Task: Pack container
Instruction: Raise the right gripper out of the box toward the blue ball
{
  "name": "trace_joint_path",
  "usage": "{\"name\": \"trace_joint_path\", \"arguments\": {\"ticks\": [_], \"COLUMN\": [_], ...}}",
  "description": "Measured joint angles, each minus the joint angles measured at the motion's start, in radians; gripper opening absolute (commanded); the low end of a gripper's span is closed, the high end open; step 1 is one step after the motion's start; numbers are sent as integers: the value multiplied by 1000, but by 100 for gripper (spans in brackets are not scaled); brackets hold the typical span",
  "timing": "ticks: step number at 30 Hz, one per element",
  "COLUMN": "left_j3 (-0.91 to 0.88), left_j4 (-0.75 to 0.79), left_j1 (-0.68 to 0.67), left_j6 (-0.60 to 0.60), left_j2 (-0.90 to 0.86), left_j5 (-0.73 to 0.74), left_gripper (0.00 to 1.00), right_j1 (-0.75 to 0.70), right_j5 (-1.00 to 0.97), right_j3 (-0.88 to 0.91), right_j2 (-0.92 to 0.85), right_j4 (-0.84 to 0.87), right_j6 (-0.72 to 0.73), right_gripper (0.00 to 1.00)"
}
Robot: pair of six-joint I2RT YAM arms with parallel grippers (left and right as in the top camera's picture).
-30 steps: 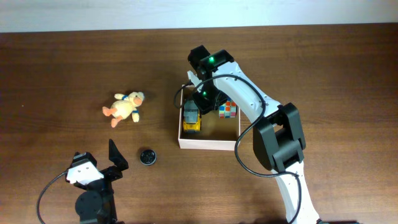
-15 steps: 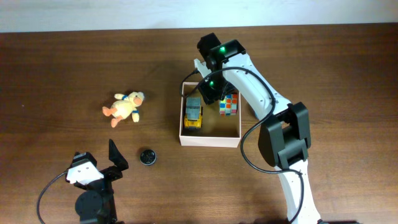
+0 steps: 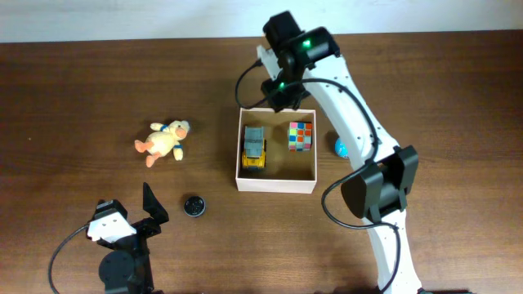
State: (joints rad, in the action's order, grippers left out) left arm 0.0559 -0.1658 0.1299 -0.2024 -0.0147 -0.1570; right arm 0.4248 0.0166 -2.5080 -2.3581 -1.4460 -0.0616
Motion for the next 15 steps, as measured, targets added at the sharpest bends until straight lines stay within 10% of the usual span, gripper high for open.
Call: {"name": "trace_joint_path", "arguments": {"ticks": [8,15], "left_j3": [0,0], "left_j4": [0,0], "left_j1": [0,0], "left_j6": [0,0], "left_j2": [0,0], "left_j5": [0,0], "left_gripper": [99,99], "right_j1": [-159,-294], "right_j5": [-121,-113], "right_j3": [-13,25], "right_j2": [9,10], "right_j4": [-100,-131], "right_j6": [113,136], "right_gripper": [100,100]}}
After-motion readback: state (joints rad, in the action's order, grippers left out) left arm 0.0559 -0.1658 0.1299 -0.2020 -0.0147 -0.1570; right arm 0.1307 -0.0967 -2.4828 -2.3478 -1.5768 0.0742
